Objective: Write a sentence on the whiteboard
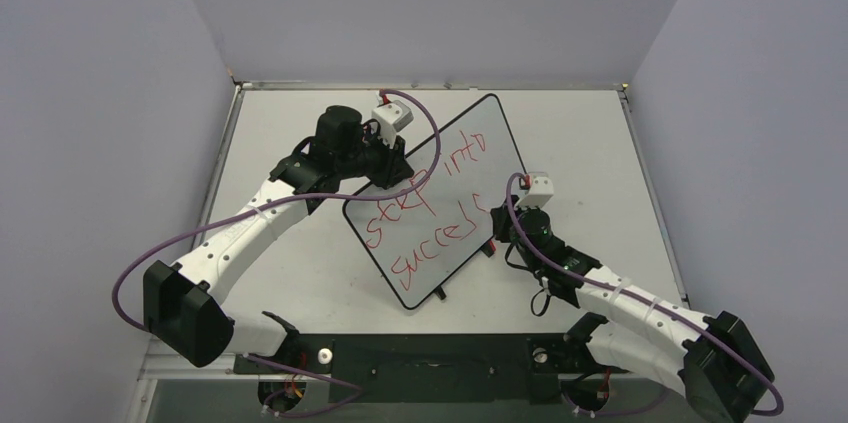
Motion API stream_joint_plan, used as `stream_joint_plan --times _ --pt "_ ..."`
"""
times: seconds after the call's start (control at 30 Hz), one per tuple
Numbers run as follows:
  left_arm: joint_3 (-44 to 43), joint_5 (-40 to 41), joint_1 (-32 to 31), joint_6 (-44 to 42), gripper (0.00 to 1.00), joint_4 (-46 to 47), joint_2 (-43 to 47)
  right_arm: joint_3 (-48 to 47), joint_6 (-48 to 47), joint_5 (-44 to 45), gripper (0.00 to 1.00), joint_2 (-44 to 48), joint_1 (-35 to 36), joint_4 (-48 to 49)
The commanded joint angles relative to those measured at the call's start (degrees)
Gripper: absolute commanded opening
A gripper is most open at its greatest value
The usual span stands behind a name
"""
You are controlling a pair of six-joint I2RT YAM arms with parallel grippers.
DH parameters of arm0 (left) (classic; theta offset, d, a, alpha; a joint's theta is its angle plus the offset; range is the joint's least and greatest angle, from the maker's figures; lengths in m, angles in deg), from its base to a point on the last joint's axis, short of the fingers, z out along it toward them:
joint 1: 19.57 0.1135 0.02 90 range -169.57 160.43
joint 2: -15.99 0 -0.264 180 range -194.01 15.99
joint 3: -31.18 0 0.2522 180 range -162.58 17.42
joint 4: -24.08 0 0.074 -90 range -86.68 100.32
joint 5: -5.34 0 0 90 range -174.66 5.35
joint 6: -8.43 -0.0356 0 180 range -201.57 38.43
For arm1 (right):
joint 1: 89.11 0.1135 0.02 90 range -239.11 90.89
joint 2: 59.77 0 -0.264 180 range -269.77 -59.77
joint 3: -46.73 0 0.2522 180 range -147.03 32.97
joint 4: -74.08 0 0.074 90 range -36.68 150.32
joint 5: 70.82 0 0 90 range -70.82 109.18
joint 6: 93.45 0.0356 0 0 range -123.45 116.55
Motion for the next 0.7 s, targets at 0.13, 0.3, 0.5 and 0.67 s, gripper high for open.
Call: stream_joint_plan --times 0.13,0.3,0.5,0.67 --pt "0.1 1.2 -0.6 -4.7 0.00 5.1 1.2 -1.4 0.4 1.0 0.00 0.0 -0.3 -1.0" --pt "0.1 1.2 -0.7 -4.7 0.00 5.1 1.4 -0.3 1.5 -0.1 0.00 1.7 -0.2 -2.1" --pt "0.2 1.2 -0.7 -4.7 0.00 5.1 1.6 -0.2 1.4 -2.8 0.00 2.8 0.4 -1.9" --pt "0.2 1.3 -0.7 -4.7 0.00 5.1 1.9 -1.6 0.6 -6.0 0.00 2.5 0.7 -1.9"
